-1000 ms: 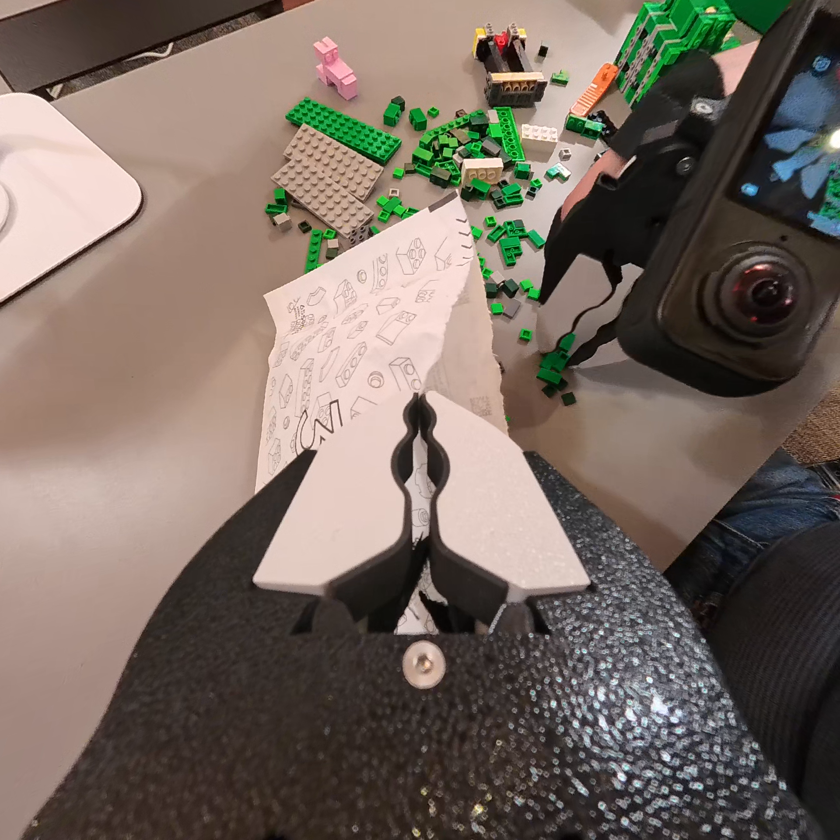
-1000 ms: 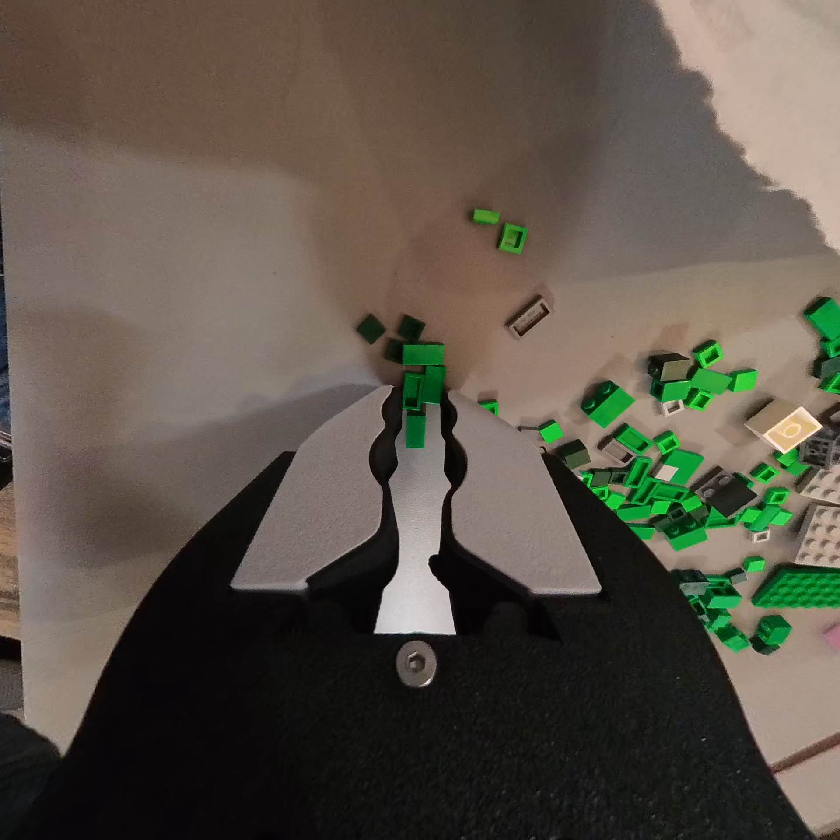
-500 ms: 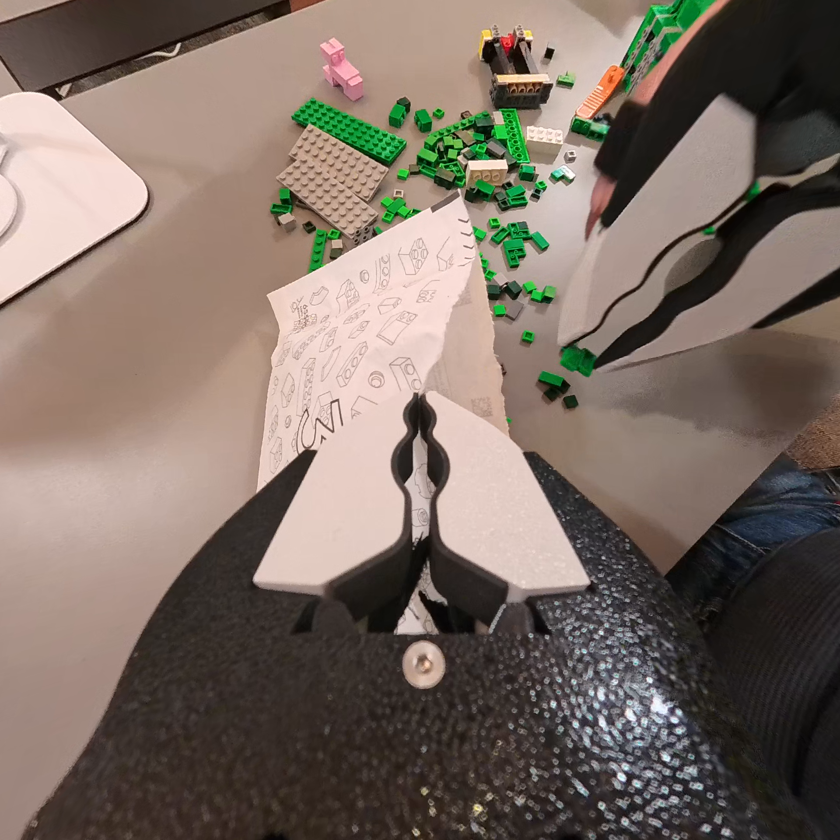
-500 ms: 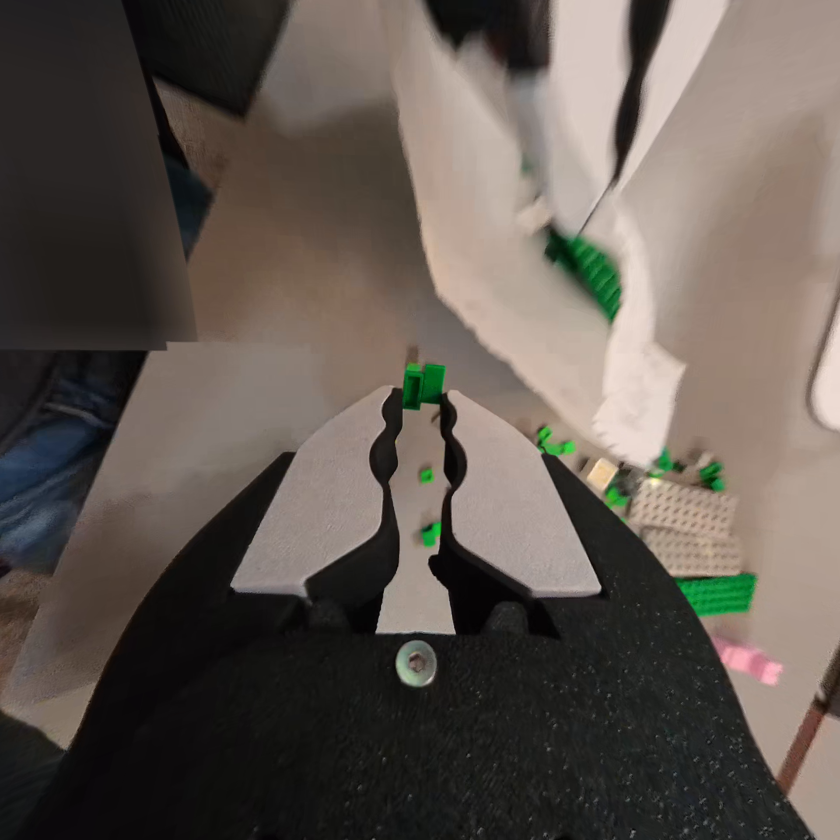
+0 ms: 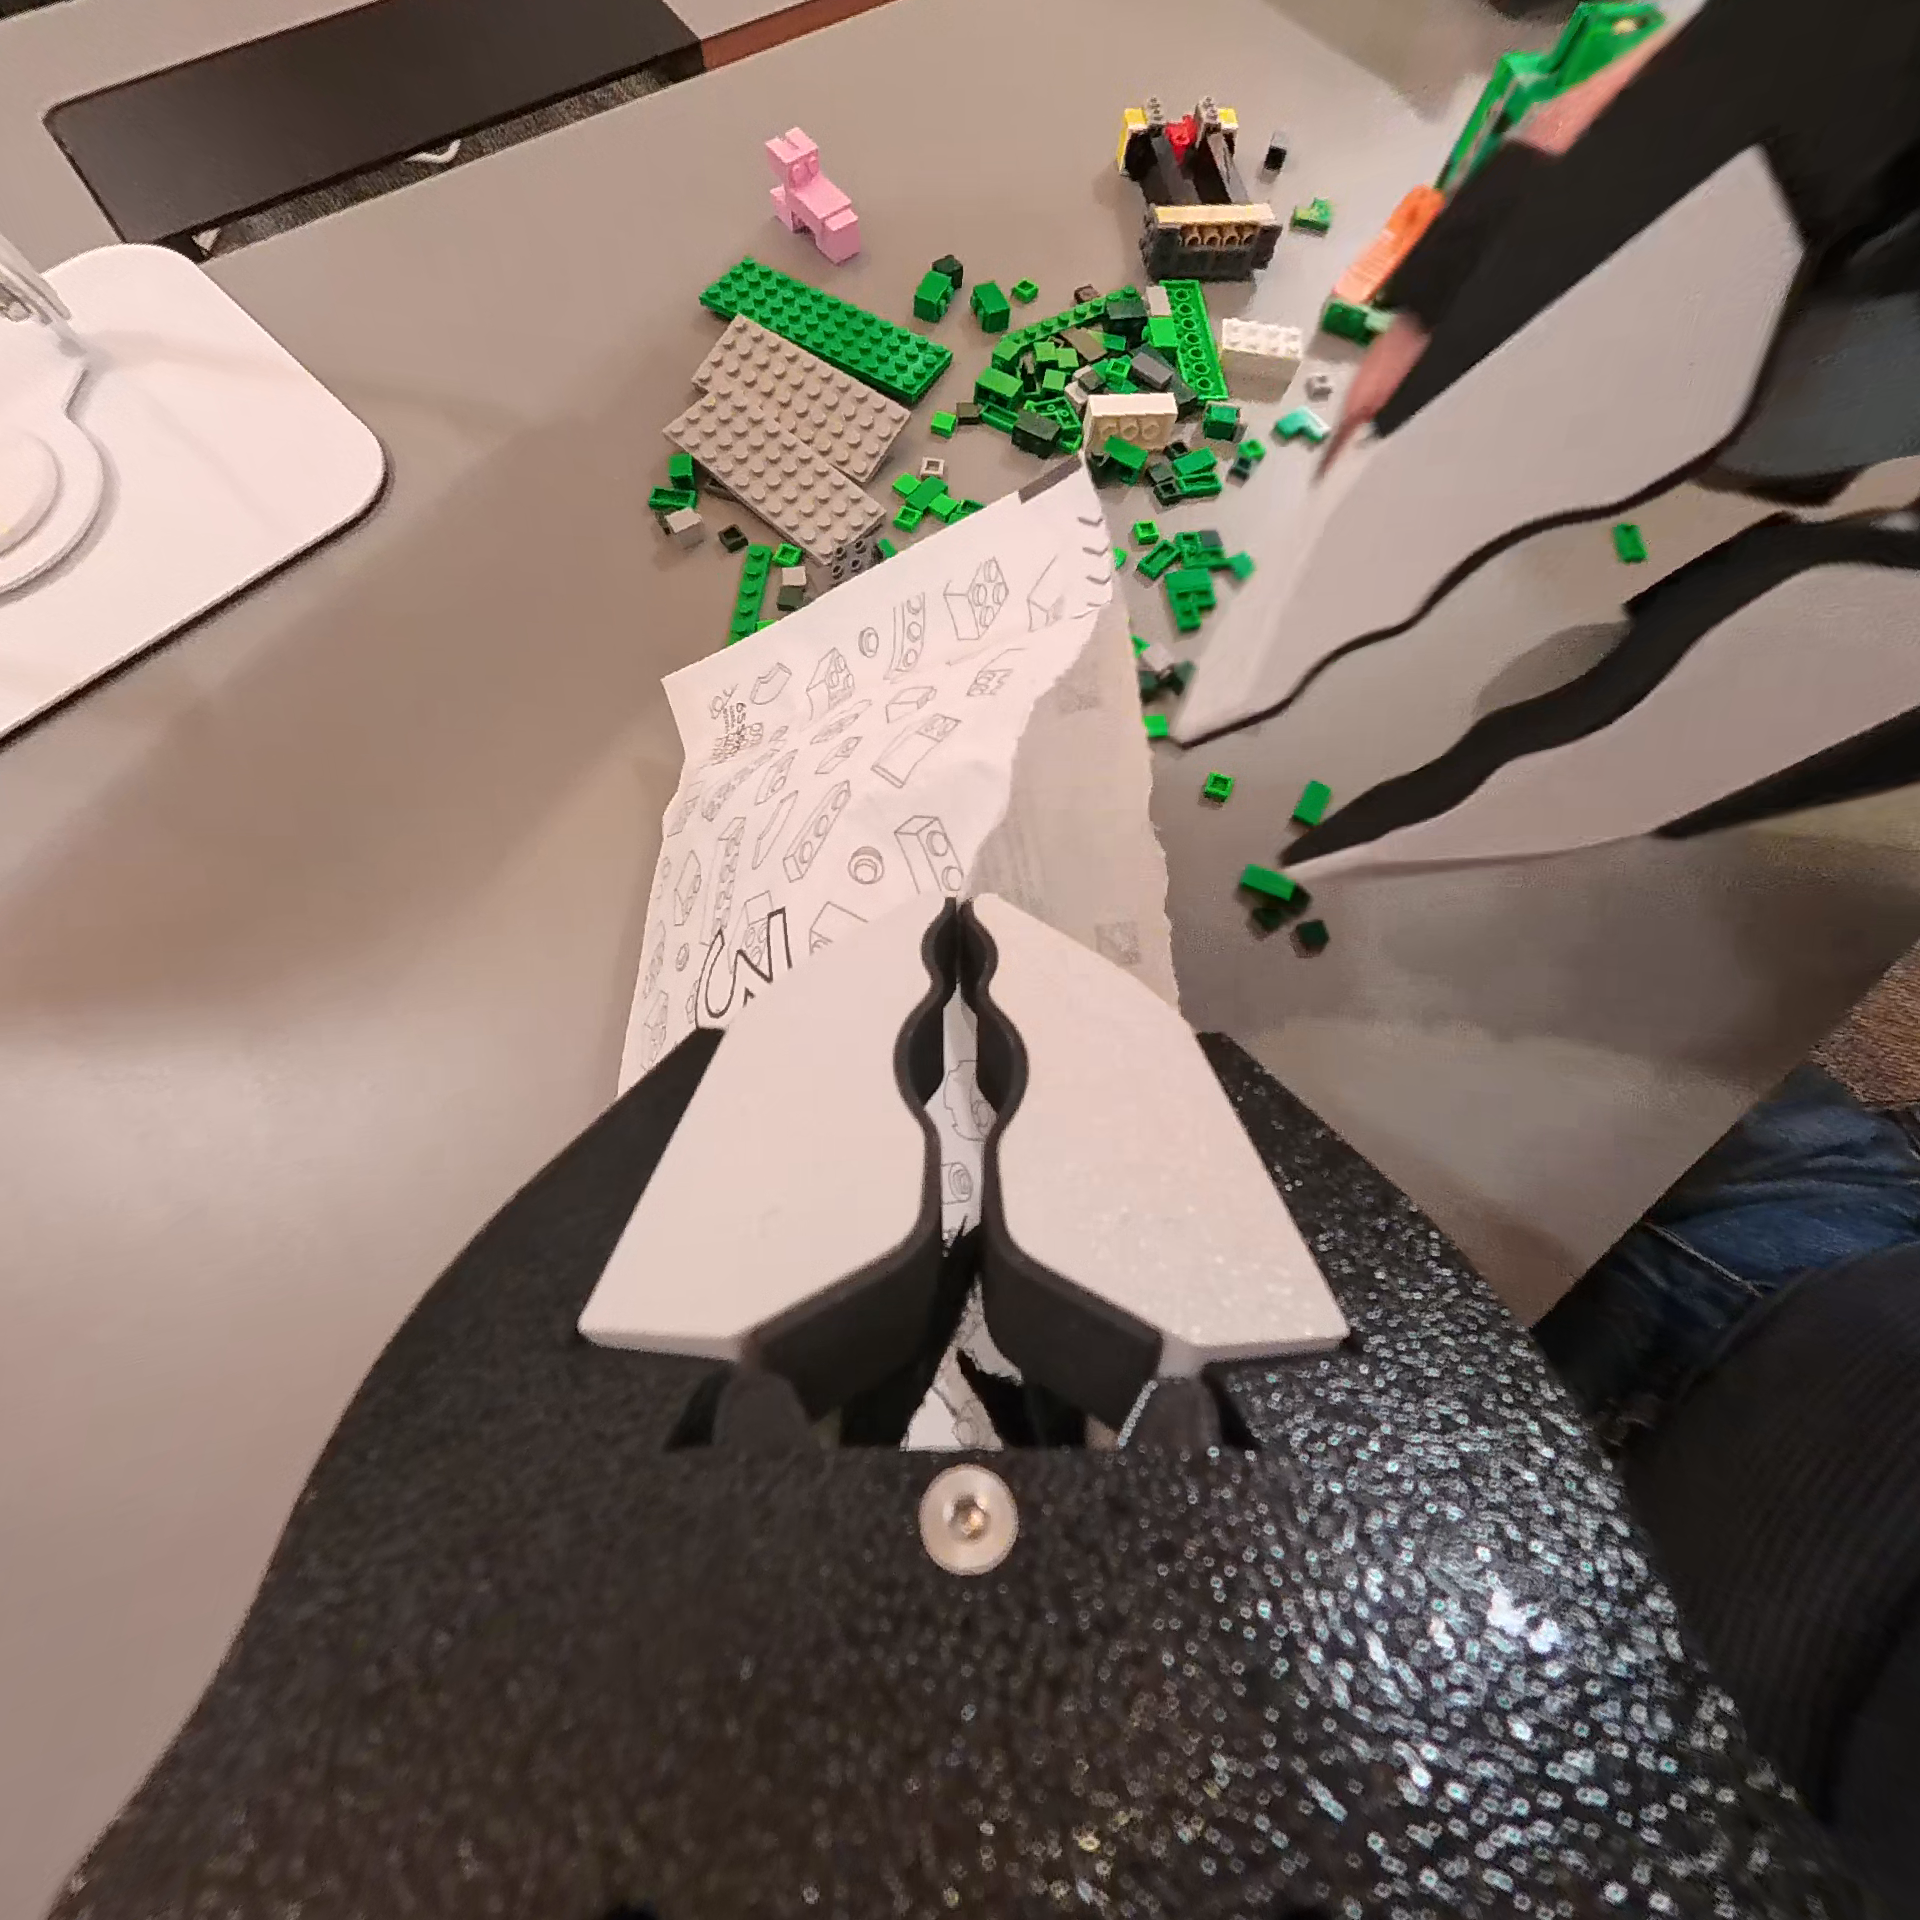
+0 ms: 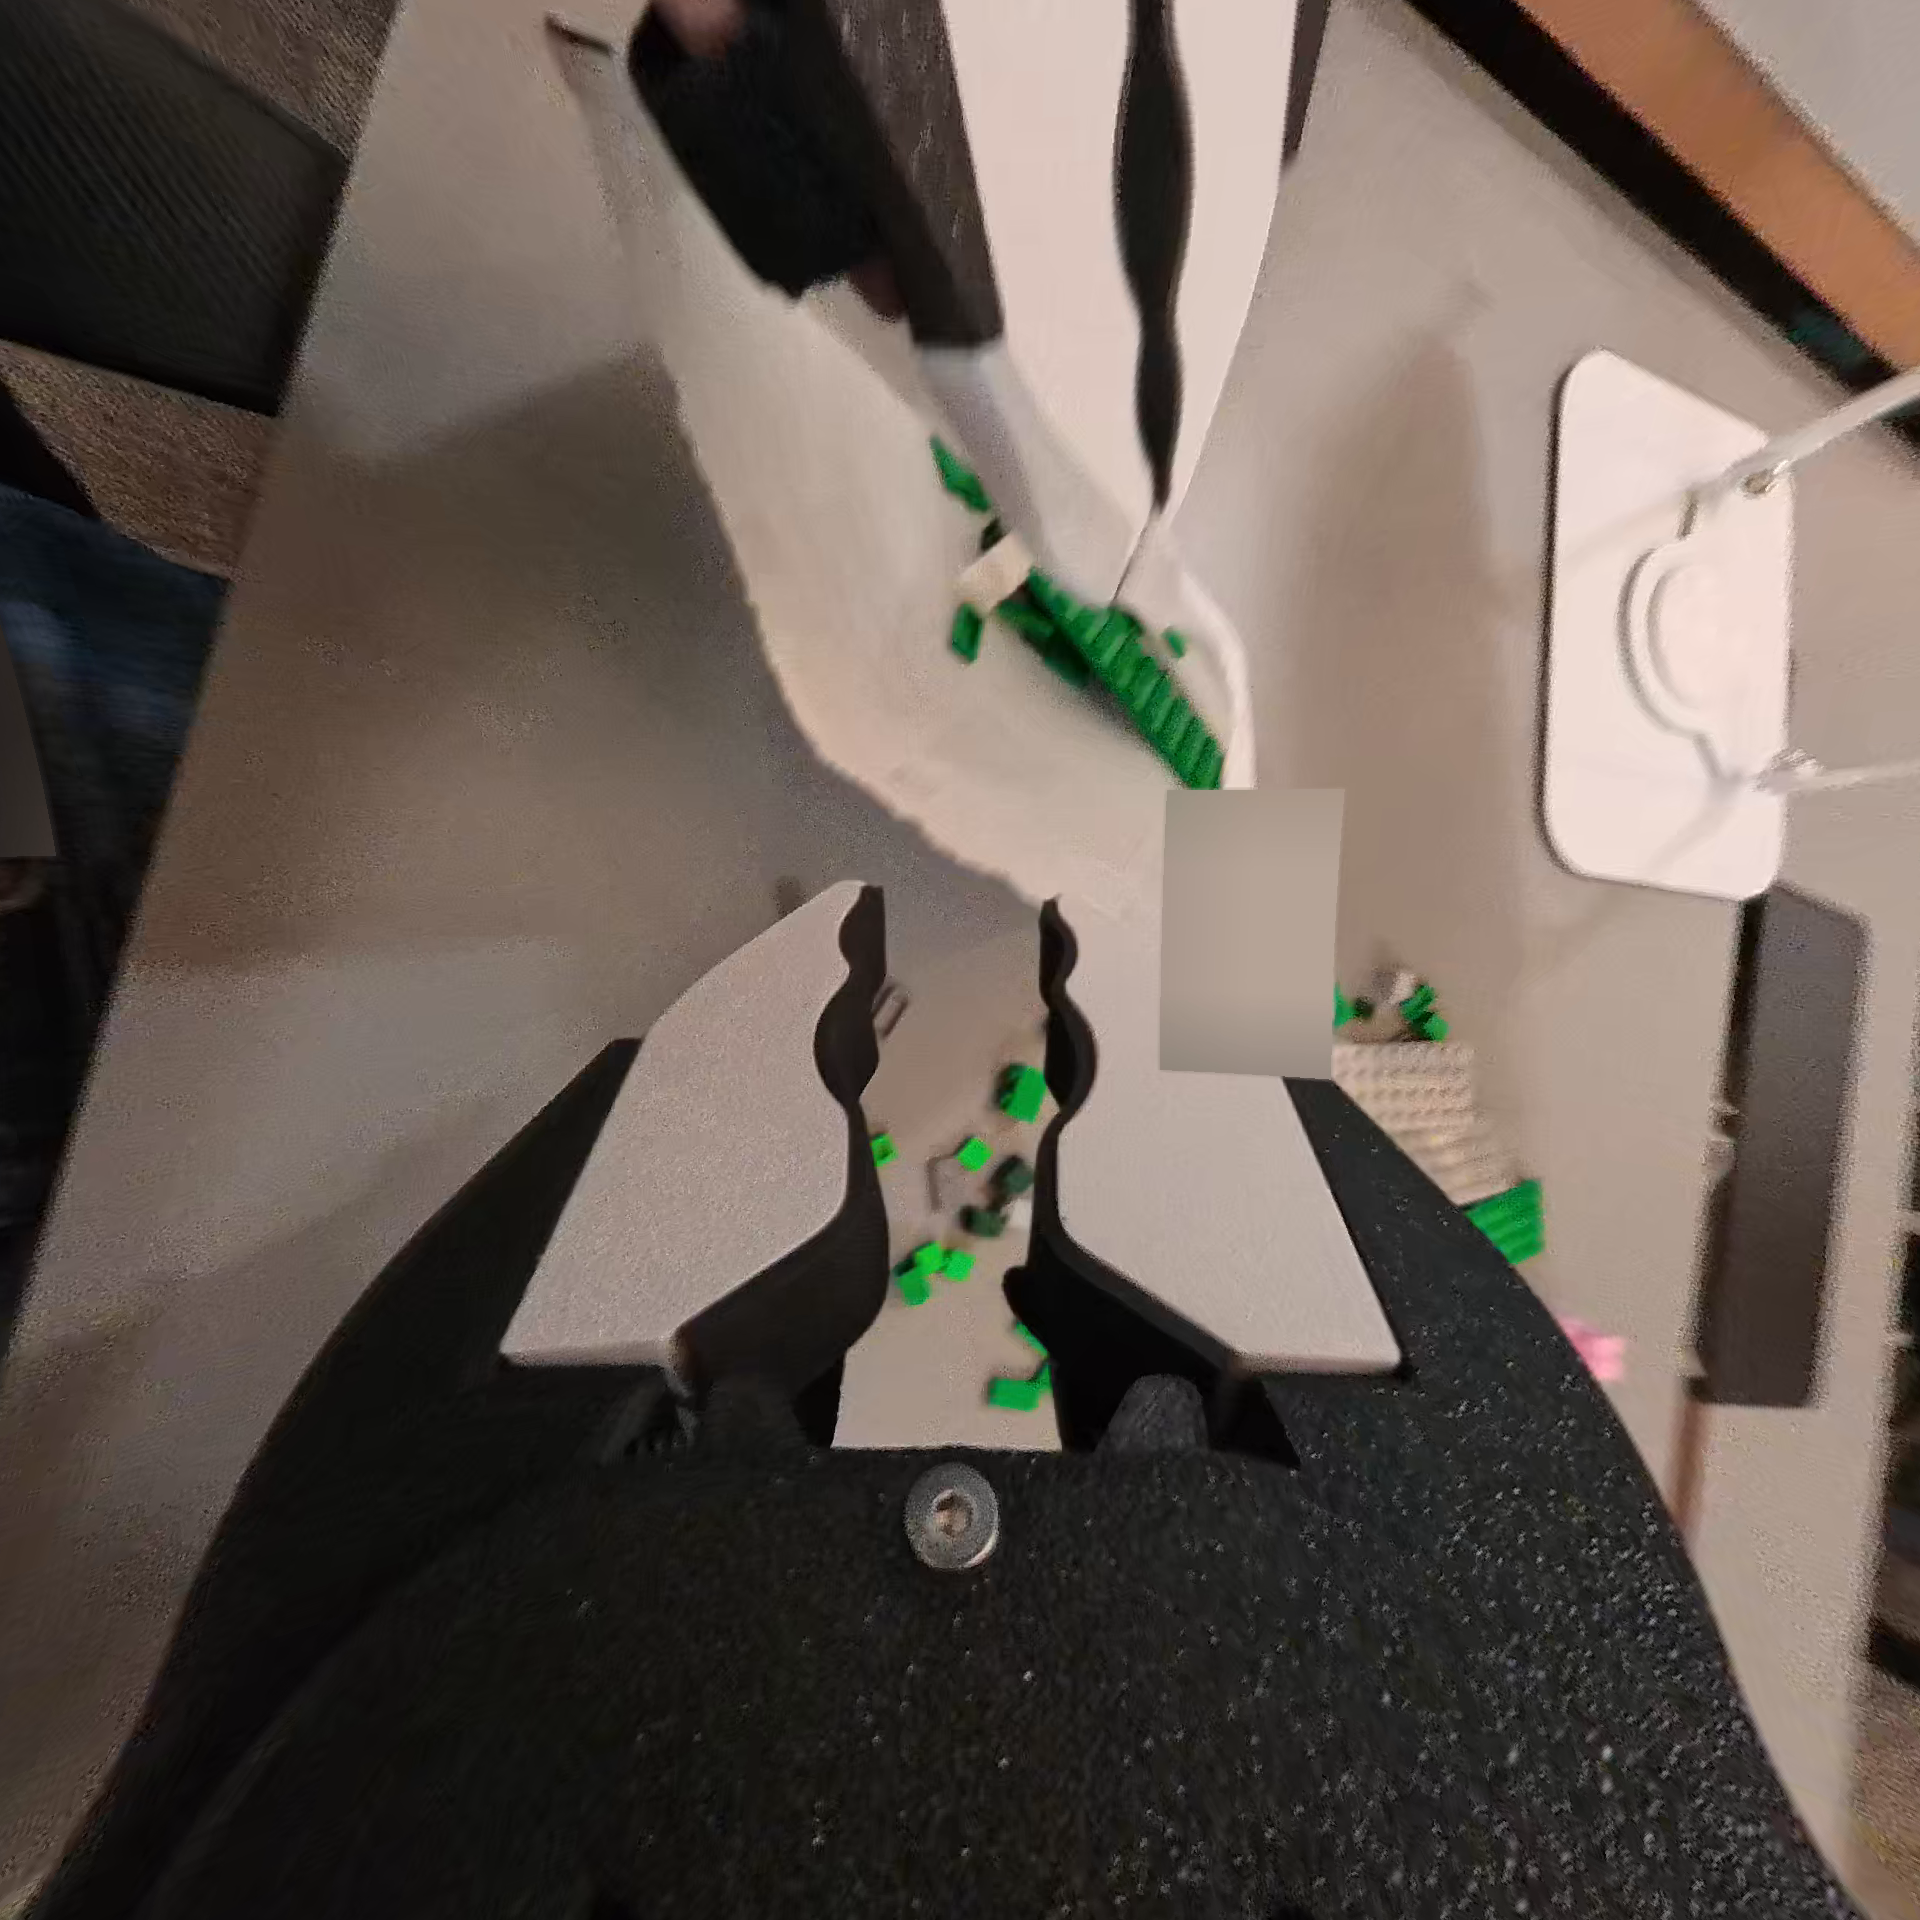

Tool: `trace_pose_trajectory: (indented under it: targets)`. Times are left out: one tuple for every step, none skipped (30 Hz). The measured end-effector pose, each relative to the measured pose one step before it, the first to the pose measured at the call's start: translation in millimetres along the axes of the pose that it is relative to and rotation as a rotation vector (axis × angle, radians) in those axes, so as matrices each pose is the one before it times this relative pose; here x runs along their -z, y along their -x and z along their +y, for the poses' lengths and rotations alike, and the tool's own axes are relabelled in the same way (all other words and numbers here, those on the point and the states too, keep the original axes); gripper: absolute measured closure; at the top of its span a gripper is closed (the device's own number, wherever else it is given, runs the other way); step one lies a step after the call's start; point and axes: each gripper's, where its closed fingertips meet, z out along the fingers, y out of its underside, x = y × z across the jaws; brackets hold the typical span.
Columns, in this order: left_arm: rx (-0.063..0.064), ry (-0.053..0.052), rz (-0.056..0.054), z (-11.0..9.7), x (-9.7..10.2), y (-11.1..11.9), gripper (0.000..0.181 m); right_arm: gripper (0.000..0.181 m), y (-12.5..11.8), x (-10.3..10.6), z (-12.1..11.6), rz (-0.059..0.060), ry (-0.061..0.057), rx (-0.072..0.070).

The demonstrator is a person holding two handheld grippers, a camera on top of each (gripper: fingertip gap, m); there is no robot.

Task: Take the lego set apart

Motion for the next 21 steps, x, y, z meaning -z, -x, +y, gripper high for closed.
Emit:
trace_pose_trajectory:
  targets:
    - [0.0027,-0.0025,-0.0029,-0.32,0.53,1.17,0.181,0.155,4.68,3.54,7.0,-0.0202,-0.0154,-0.0415]
    - [0.0029,-0.0022,-0.0037,-0.14,0.42,1.36,0.181,0.155,4.32,-0.12,8.38,-0.022,-0.0059,-0.0471]
    - [0.0027,-0.0003,-0.0038,0.27,0.13,1.48,0.181,0.155,3.91,-3.83,8.5,-0.0217,0.0023,-0.0447]
    - [0.0026,0.0016,-0.003,0.62,-0.08,1.36,0.181,0.155,4.1,-7.18,7.22,-0.0201,0.0026,-0.0307]
    - [0.0024,0.0029,-0.0025,0.89,-0.19,1.21,0.181,0.155,4.15,-8.91,5.67,-0.0164,0.0018,-0.0154]
    - [0.0013,0.0025,-0.0019,0.6,-0.21,0.87,0.181,0.155,4.66,-9.51,4.44,-0.0176,0.0012,-0.0056]
    - [0.0007,0.0013,-0.0007,0.45,0.0,0.58,0.181,0.155,3.22,-9.24,3.09,-0.0107,-0.0009,-0.0005]
    - [0.0002,0.0002,-0.0004,0.13,0.15,0.17,0.181,0.155,1.06,-8.33,2.39,-0.0021,-0.002,-0.0019]
    - [-0.001,-0.0007,-0.001,-0.03,0.17,0.14,0.181,0.155,0.44,-7.01,1.87,-0.0049,-0.0015,-0.0083]
    - [-0.0015,0.0001,-0.0008,0.02,0.16,0.12,0.181,0.155,-0.57,-5.45,0.93,-0.0039,-0.0047,-0.0123]
    - [-0.0018,0.0005,0.0001,0.09,0.05,-0.08,0.181,0.155,-0.56,-4.09,0.14,-0.0056,-0.0075,-0.0119]
    - [-0.0009,0.001,0.0012,0.15,-0.06,-0.2,0.181,0.155,-0.21,-2.96,0.23,-0.0089,-0.0039,-0.0115]
    - [-0.0005,0.0013,0.0022,0.19,-0.19,-0.28,0.181,0.157,-0.51,-2.15,0.77,-0.0053,0.0028,-0.0089]
    - [-0.0003,0.0012,0.0024,0.26,-0.26,-0.31,0.181,0.158,-0.34,-1.45,1.13,-0.0029,0.0066,-0.0021]
    - [-0.0004,0.0005,0.0021,0.17,-0.31,-0.27,0.181,0.16,0.04,-1.06,1.16,-0.0017,0.0074,0.0041]
    - [0.0001,0.0008,0.0024,0.11,-0.23,-0.25,0.181,0.161,0.09,-0.83,1.16,0.0008,0.007,0.0069]
    - [0.0004,0.0005,0.002,0.07,-0.26,-0.21,0.181,0.163,0.44,-0.41,0.21,-0.0012,0.0015,0.0052]
    - [0.0001,0.0005,0.0018,0.13,-0.18,-0.14,0.181,0.165,0.33,-0.25,0.14,-0.0021,0.001,0.0032]
    - [0.0002,0.0009,0.0017,0.12,-0.23,-0.16,0.181,0.168,-0.29,-0.15,0.31,0.0022,0.0013,0.0025]
    - [-0.0001,0.0008,0.0011,0.19,-0.15,-0.14,0.181,0.17,-0.18,-0.22,0.13,0.0023,-0.0008,0.0031]
    - [0.0,0.0008,0.0006,0.13,-0.22,-0.1,0.181,0.172,0.07,-0.29,-0.01,0.0002,-0.0018,0.0032]
